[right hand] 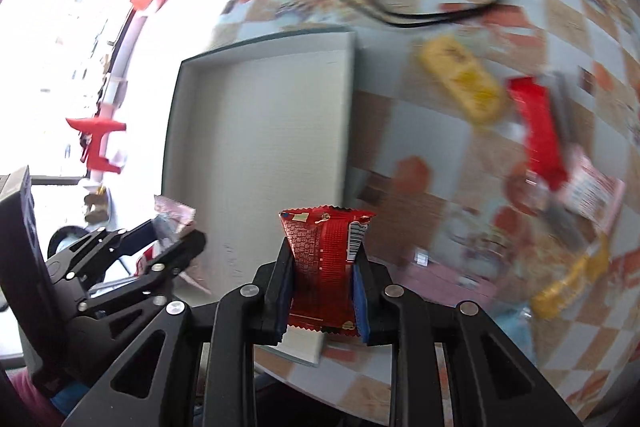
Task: Organize snacks
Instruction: 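Carry both packs over the white box and open both tools to drop them, then grasp the pink bar with the left tool while the right tool grasps the light blue bar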
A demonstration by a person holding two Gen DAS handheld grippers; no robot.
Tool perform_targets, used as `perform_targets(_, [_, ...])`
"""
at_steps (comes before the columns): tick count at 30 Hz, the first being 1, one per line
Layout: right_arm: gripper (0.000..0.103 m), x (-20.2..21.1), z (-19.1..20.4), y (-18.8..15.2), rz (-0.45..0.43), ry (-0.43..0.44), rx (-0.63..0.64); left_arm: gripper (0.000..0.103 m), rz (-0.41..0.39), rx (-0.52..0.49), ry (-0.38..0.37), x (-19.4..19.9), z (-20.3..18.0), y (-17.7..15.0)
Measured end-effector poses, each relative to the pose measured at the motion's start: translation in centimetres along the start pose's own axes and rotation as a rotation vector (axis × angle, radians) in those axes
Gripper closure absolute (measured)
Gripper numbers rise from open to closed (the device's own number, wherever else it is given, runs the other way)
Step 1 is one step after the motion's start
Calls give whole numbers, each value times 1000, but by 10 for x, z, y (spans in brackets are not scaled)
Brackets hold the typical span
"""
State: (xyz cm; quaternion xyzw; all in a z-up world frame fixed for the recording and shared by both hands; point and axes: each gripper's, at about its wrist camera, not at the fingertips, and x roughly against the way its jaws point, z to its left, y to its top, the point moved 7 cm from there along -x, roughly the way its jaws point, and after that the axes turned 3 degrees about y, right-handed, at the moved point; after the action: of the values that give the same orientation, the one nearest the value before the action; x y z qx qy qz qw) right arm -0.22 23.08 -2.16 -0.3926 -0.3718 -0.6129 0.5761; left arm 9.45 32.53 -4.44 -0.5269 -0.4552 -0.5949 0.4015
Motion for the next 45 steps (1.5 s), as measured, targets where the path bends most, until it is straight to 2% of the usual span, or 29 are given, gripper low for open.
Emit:
perform_targets(6, [76, -35, 30, -3, 83, 7, 54, 60, 42, 17, 16, -14, 16, -12])
perform_targets(16, [76, -69, 45, -19, 194, -8, 108, 58, 96, -2, 34, -32, 20, -39])
perform_targets(18, [76, -71, 44, -21, 208, -11, 107, 54, 105, -7, 36, -33, 20, -43])
perform_targets(20, [74, -71, 42, -20, 210, -19, 106, 41, 105, -8, 37, -34, 19, -46])
perform_targets(22, [40, -65, 41, -24, 202, -17, 101, 30, 96, -13, 43, -32, 18, -48])
perform_targets(23, [12, -63, 40, -24, 197, -14, 100, 28, 92, -19, 46, -31, 17, -48])
perform_targets(24, [3, -60, 40, -23, 182, 5, 97, 27, 92, -24, 49, -30, 15, -48])
perform_targets(29, [3, -40, 23, -22, 135, -35, 86, 26, 83, -54, 43, -22, 1, -47])
perform_targets(32, [2, -24, -1, -25, 99, -60, 45, 26, 49, -113, 25, -10, -20, -45])
perform_targets(36, [1, -1, -61, -40, 52, -143, -80, 26, 9, -219, -31, 6, -63, -41])
perform_targets(40, [1, 10, -121, -66, 63, -217, -233, 26, -45, -421, -79, 19, -122, -40])
perform_targets(44, [1, 15, -167, -100, 94, -271, -336, 25, -120, -682, -29, 22, -181, -44])
perform_targets(45, [1, 14, -174, -106, 102, -278, -348, 25, -127, -717, -21, 17, -195, -43])
